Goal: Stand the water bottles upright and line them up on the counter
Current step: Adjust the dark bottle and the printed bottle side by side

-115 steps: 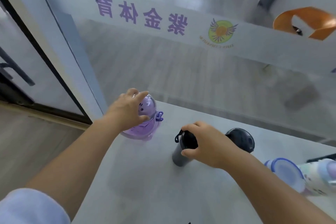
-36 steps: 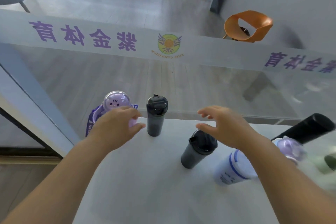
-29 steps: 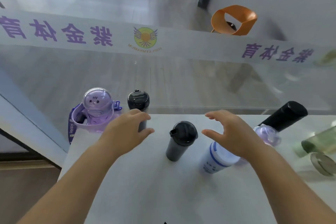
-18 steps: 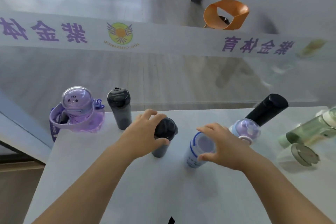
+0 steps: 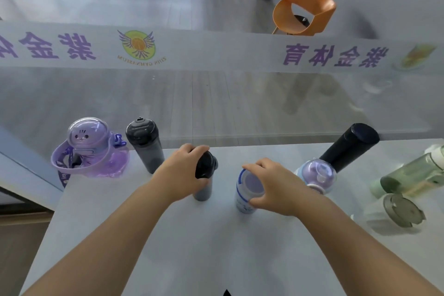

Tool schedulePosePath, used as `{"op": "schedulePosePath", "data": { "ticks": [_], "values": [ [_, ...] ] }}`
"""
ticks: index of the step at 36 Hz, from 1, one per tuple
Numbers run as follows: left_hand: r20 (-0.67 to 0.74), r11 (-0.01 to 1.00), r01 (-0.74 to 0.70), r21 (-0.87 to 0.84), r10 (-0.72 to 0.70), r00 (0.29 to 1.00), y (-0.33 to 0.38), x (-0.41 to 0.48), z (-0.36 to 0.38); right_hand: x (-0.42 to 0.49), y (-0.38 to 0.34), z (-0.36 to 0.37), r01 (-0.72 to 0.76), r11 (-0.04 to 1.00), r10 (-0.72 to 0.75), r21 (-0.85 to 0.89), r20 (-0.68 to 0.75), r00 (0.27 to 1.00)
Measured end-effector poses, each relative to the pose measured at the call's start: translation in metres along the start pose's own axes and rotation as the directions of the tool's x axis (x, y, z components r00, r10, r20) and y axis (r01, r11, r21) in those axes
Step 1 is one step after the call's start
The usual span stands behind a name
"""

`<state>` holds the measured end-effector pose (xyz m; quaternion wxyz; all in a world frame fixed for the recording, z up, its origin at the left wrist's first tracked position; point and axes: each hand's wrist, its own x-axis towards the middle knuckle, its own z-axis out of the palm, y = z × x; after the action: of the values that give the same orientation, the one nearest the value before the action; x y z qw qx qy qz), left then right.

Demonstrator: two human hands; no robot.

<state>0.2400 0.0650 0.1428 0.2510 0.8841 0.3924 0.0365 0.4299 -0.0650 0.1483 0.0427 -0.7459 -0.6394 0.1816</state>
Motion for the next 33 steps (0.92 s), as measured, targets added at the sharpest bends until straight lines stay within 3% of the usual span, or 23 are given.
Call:
{"op": "schedulePosePath", "data": {
  "ticks": [15,33],
  "values": [
    [-0.022,0.992,0.126,-0.005,-0.127,0.992,-0.022,0.055,-0.025,0.081,0.008,-0.03,-0.015,1.0,0.015,0.015,0.007,1.0],
    [-0.031,0.994,0.088,-0.059,-0.09,0.995,-0.034,0.08,-0.027,0.122,0.01,-0.035,-0.065,0.996,0.063,0.055,0.046,0.997]
  ]
}}
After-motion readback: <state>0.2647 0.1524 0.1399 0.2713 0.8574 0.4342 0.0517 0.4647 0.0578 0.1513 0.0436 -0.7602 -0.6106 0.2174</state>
